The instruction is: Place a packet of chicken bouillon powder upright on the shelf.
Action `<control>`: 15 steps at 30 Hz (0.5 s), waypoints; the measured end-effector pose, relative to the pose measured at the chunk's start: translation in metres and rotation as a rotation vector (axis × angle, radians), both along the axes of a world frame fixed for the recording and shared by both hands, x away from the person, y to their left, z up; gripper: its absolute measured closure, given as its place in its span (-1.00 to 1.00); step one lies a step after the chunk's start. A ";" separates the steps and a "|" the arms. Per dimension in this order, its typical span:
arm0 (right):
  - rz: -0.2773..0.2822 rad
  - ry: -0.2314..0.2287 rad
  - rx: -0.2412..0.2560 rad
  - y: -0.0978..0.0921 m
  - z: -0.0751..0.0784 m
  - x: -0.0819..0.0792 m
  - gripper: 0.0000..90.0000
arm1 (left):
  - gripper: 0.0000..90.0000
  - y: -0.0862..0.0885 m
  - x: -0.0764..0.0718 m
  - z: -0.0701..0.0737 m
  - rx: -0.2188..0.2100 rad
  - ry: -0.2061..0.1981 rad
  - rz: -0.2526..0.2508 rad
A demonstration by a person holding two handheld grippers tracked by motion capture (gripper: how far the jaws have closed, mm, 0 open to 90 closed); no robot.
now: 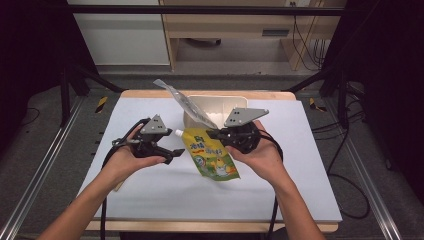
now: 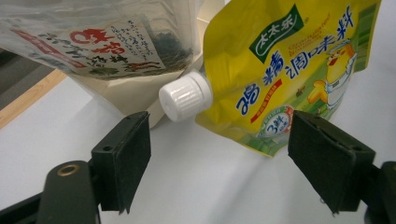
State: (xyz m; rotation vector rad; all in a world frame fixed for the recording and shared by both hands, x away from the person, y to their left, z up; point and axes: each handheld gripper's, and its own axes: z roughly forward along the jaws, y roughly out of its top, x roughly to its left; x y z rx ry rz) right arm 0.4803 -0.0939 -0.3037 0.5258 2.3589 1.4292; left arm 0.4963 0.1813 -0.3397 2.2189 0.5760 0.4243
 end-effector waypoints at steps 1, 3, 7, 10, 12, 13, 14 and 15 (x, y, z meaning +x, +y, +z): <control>0.000 0.000 0.000 0.000 0.000 0.000 1.00 | -0.54 0.000 0.001 0.000 0.004 0.000 -0.002; 0.011 0.002 0.002 0.004 0.000 0.000 1.00 | -0.54 0.000 0.001 0.001 0.016 0.002 -0.007; 0.031 0.000 -0.002 0.010 -0.001 -0.002 1.00 | -0.56 0.000 0.003 0.003 0.036 -0.002 -0.015; 0.047 0.001 0.003 0.012 -0.001 -0.002 1.00 | -0.56 0.000 0.004 0.004 0.052 -0.002 -0.022; 0.054 0.001 0.004 0.014 -0.001 -0.003 1.00 | -0.56 0.000 0.005 0.004 0.059 -0.001 -0.031; 0.057 0.002 0.004 0.015 -0.001 -0.003 1.00 | -0.56 0.000 0.006 0.004 0.064 -0.003 -0.034; 0.061 0.002 0.005 0.015 -0.001 -0.003 1.00 | -0.56 0.000 0.006 0.004 0.069 -0.003 -0.037; 0.064 0.004 0.007 0.016 -0.001 -0.004 1.00 | -0.56 0.000 0.006 0.004 0.072 -0.002 -0.039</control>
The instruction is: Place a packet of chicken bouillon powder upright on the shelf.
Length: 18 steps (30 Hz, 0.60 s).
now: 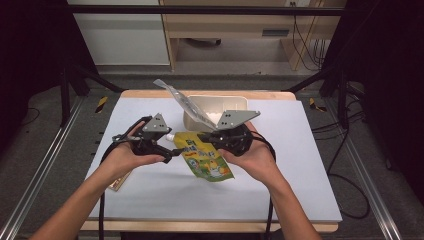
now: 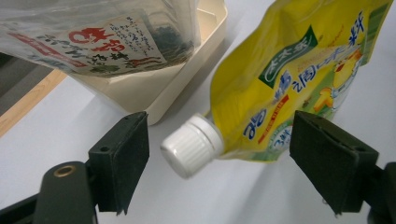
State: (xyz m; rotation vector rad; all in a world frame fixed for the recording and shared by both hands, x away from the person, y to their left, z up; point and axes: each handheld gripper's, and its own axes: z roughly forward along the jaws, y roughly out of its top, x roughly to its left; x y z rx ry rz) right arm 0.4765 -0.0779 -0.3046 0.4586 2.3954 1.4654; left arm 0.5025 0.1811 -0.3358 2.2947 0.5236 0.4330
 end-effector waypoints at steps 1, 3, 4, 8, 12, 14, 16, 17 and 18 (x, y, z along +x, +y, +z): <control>0.004 -0.001 0.002 0.001 0.000 0.000 1.00 | -0.56 0.000 0.000 0.000 0.000 0.004 -0.003; 0.011 0.002 0.003 0.002 0.000 -0.001 1.00 | -0.54 0.000 0.001 -0.001 0.002 -0.002 0.005; 0.017 0.002 0.003 0.002 -0.001 -0.001 1.00 | -0.53 0.000 0.002 -0.001 0.005 0.001 -0.001; 0.027 0.003 0.004 0.004 -0.001 -0.001 1.00 | -0.50 -0.002 0.002 -0.002 0.022 0.005 -0.019; 0.033 0.007 0.007 0.005 -0.003 -0.001 1.00 | -0.47 -0.003 0.004 -0.003 0.032 0.010 -0.027; 0.033 0.008 0.008 0.005 -0.004 -0.001 1.00 | -0.44 -0.003 0.004 -0.004 0.033 0.017 -0.032; 0.037 0.009 0.012 0.005 -0.004 -0.001 1.00 | -0.43 -0.004 0.005 -0.005 0.037 0.025 -0.036; 0.037 0.009 0.012 0.005 -0.004 -0.001 1.00 | -0.41 -0.004 0.005 -0.005 0.042 0.029 -0.039; 0.037 0.008 0.011 0.004 -0.004 -0.001 1.00 | -0.40 -0.004 0.006 -0.005 0.046 0.032 -0.040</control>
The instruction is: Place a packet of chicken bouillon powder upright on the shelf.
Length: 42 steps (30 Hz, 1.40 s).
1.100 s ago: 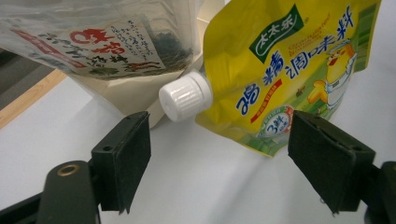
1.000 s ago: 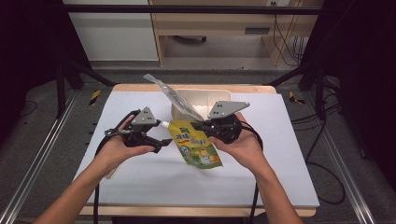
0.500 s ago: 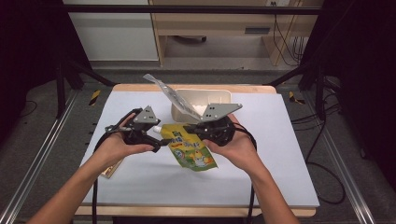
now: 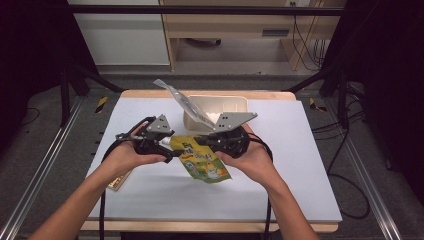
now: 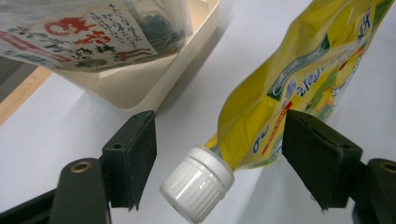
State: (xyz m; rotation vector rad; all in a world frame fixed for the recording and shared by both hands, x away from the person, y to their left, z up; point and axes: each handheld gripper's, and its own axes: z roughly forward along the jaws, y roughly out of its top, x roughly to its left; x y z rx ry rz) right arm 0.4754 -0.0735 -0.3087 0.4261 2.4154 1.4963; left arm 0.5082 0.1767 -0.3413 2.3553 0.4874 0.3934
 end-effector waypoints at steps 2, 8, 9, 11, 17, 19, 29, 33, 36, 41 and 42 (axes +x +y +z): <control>0.001 0.001 0.001 -0.001 0.000 0.000 1.00 | -0.37 0.000 0.000 -0.001 0.003 0.003 -0.005; -0.001 0.003 0.004 -0.003 -0.001 0.001 1.00 | -0.23 -0.001 0.002 -0.002 0.015 0.018 -0.016; -0.002 0.004 0.006 -0.003 -0.001 0.001 1.00 | -0.19 -0.002 0.002 -0.003 0.017 0.014 -0.012; -0.003 0.003 0.005 -0.004 -0.001 0.001 1.00 | -0.10 -0.002 0.003 -0.001 0.031 0.026 -0.007; -0.011 0.001 -0.007 -0.009 -0.002 0.001 1.00 | 0.32 0.000 0.002 0.006 0.063 0.051 -0.020; -0.014 0.002 -0.010 -0.012 -0.003 0.000 1.00 | 0.42 0.000 0.001 0.007 0.055 0.068 -0.036; -0.053 -0.010 -0.059 -0.027 -0.004 -0.002 1.00 | 0.53 -0.015 -0.005 0.024 0.107 0.030 -0.079; -0.068 -0.005 -0.072 -0.034 -0.006 -0.003 0.99 | 0.54 -0.022 -0.007 0.033 0.148 0.011 -0.100; -0.074 0.004 -0.092 -0.037 -0.008 -0.002 0.97 | 0.54 -0.028 -0.009 0.037 0.170 0.004 -0.117; -0.080 0.014 -0.166 -0.038 -0.012 -0.004 0.88 | 0.54 -0.034 -0.011 0.036 0.200 -0.007 -0.134; -0.081 0.016 -0.179 -0.038 -0.013 -0.004 0.82 | 0.54 -0.035 -0.012 0.036 0.203 -0.009 -0.138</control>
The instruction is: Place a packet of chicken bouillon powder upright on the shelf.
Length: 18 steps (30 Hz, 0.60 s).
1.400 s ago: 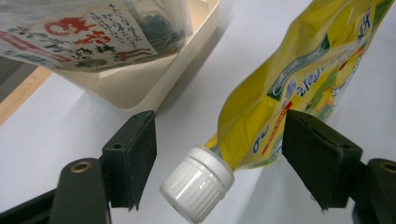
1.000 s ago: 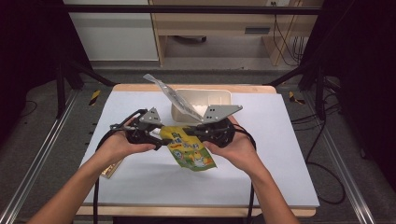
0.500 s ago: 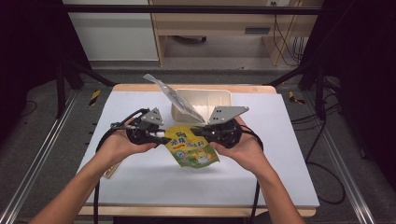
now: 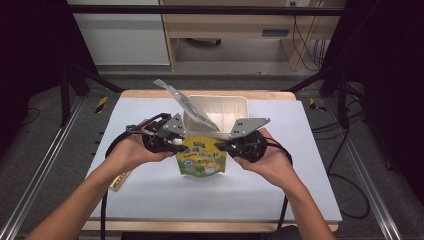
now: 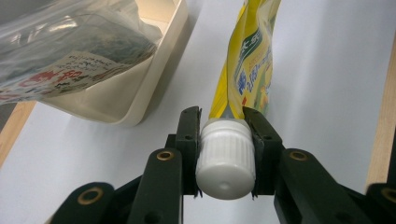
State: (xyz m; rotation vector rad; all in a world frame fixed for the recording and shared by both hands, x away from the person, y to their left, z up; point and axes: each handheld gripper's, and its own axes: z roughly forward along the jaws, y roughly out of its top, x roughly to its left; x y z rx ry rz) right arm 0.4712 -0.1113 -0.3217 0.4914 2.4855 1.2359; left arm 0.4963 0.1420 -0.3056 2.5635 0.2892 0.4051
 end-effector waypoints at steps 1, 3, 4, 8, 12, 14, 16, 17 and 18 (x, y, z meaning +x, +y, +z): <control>0.000 0.001 -0.016 0.000 -0.001 0.000 0.77 | 0.55 -0.001 -0.001 0.000 0.005 -0.004 -0.003; -0.006 -0.008 -0.052 0.002 -0.002 0.000 0.62 | 0.55 -0.002 -0.001 -0.001 0.015 -0.008 -0.009; -0.005 -0.010 -0.072 0.004 -0.002 0.000 0.52 | 0.55 -0.003 -0.002 -0.001 0.017 -0.012 -0.012; 0.006 -0.025 -0.146 0.009 -0.001 0.001 0.30 | 0.55 -0.003 -0.002 -0.002 0.020 -0.017 -0.018; 0.020 -0.048 -0.187 0.016 0.004 0.004 0.23 | 0.55 -0.003 -0.002 -0.001 0.020 -0.028 -0.026; 0.033 -0.042 -0.212 0.020 0.006 0.008 0.22 | 0.55 -0.003 -0.003 -0.001 0.021 -0.025 -0.029; 0.039 -0.030 -0.222 0.023 0.007 0.013 0.23 | 0.55 -0.004 -0.003 -0.001 0.019 -0.029 -0.030; 0.043 -0.020 -0.228 0.025 0.007 0.016 0.24 | 0.55 -0.004 -0.003 -0.001 0.018 -0.031 -0.032; 0.047 -0.009 -0.236 0.027 0.006 0.019 0.26 | 0.55 -0.004 -0.003 -0.001 0.016 -0.031 -0.033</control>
